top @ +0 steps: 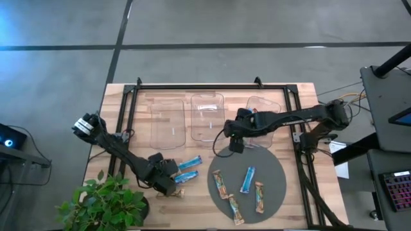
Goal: Pick and place Granola Bars by type
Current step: Adjust the right transparent bin, then put the yellow granola bar into the left transparent bin
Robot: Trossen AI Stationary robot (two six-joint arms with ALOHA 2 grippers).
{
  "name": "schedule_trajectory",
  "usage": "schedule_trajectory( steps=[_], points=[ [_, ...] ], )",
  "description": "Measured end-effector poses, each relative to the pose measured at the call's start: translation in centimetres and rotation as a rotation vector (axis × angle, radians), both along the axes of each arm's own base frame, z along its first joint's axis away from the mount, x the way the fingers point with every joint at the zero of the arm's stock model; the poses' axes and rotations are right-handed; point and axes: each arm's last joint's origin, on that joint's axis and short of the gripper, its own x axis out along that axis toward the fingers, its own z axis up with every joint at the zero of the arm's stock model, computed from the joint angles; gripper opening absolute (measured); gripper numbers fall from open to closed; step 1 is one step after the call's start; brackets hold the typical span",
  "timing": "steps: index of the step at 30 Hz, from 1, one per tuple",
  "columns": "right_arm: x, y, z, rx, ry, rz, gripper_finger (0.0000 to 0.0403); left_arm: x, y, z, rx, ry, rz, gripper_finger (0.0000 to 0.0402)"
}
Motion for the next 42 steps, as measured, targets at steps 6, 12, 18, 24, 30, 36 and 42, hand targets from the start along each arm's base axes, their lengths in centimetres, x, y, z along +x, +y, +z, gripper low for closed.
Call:
schedule_trajectory(
  steps=[6,12,18,24,30,36,42],
  points=[
    [-1.7,-0.8,3.5,0.013,-0.149,-0.086,0.0226,-0.4,0.3,-1.9,-0.064,-0.04,0.011,0.0197],
    [-3.2,-1.1,5.4,-0.033,-0.219,-0.124,0.0226,-1.0,0.7,-2.3,-0.077,-0.03,0.05,0.0178],
    [-3.6,-1.4,5.8,-0.075,-0.235,-0.159,0.0226,-0.6,0.6,-1.0,-0.118,-0.005,0.016,0.0082],
    [-3.6,-1.4,5.8,-0.084,-0.236,-0.164,0.0226,-0.3,0.3,3.4,-0.189,-0.096,0.022,0.0024],
    [-3.6,-1.6,5.8,-0.085,-0.241,-0.171,0.0226,-2.3,4.3,10.2,-0.079,-0.397,0.379,0.0037],
    [-3.6,-1.6,5.8,-0.075,-0.251,-0.191,0.0226,-6.0,10.5,11.6,0.062,-0.705,0.888,0.0036],
    [-3.6,-1.6,5.7,-0.069,-0.255,-0.203,0.0226,-5.3,15.2,8.6,0.072,-0.8,0.943,0.0044]
  ],
)
